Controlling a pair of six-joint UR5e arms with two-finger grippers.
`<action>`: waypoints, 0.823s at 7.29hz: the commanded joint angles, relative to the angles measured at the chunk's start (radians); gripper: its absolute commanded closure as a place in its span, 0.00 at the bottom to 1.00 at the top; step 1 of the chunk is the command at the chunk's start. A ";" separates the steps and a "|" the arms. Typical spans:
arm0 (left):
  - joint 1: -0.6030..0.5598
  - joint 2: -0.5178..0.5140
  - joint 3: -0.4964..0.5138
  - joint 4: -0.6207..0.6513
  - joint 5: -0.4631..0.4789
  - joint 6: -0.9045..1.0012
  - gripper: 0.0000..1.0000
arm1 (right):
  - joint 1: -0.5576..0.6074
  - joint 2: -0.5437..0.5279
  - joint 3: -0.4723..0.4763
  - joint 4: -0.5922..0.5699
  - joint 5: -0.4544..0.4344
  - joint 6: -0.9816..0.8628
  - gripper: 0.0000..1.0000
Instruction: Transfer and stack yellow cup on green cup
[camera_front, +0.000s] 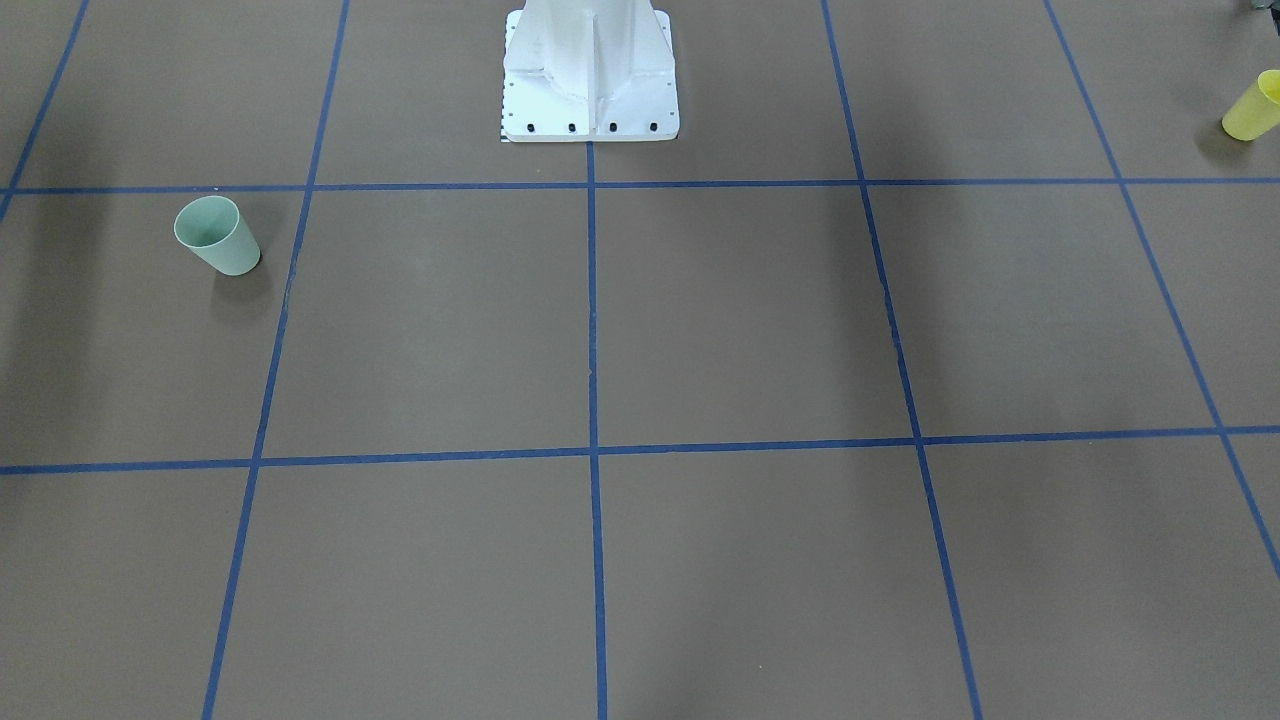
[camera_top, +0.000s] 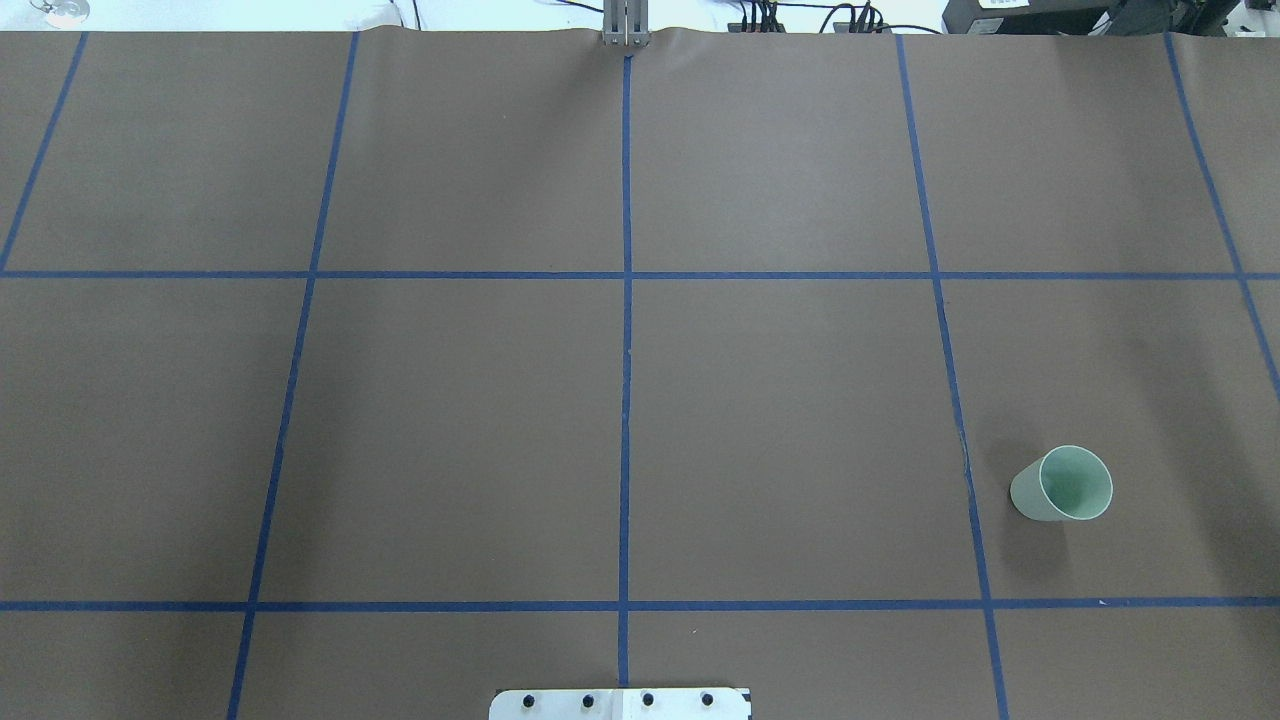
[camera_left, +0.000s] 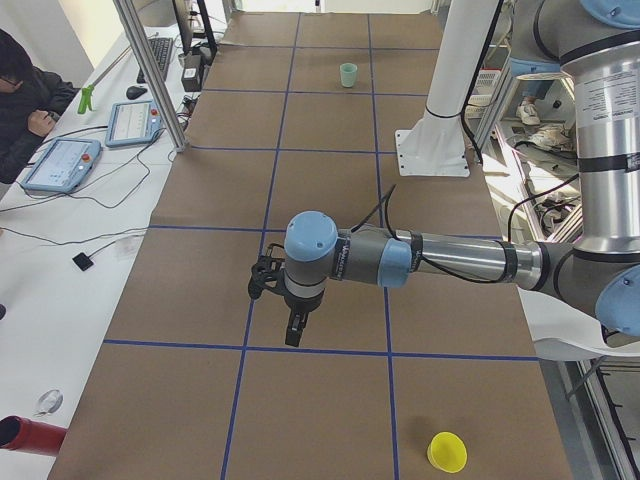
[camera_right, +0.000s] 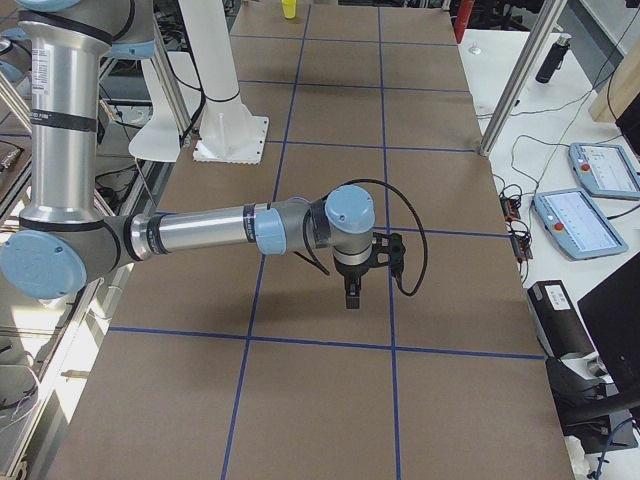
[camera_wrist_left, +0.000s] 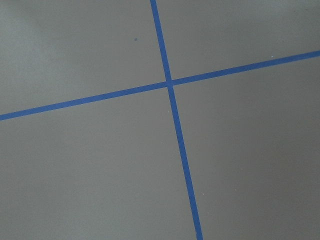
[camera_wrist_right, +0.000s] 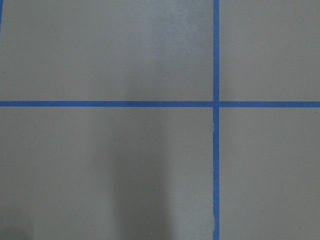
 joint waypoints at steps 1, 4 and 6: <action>0.000 -0.002 -0.002 -0.002 0.000 -0.014 0.00 | 0.000 0.001 0.001 -0.002 0.004 0.007 0.00; 0.000 0.012 -0.058 0.001 0.135 -0.135 0.00 | 0.000 0.005 -0.001 -0.003 -0.004 0.007 0.00; 0.001 0.058 -0.172 0.088 0.213 -0.227 0.00 | -0.018 0.028 0.002 -0.009 -0.002 0.007 0.00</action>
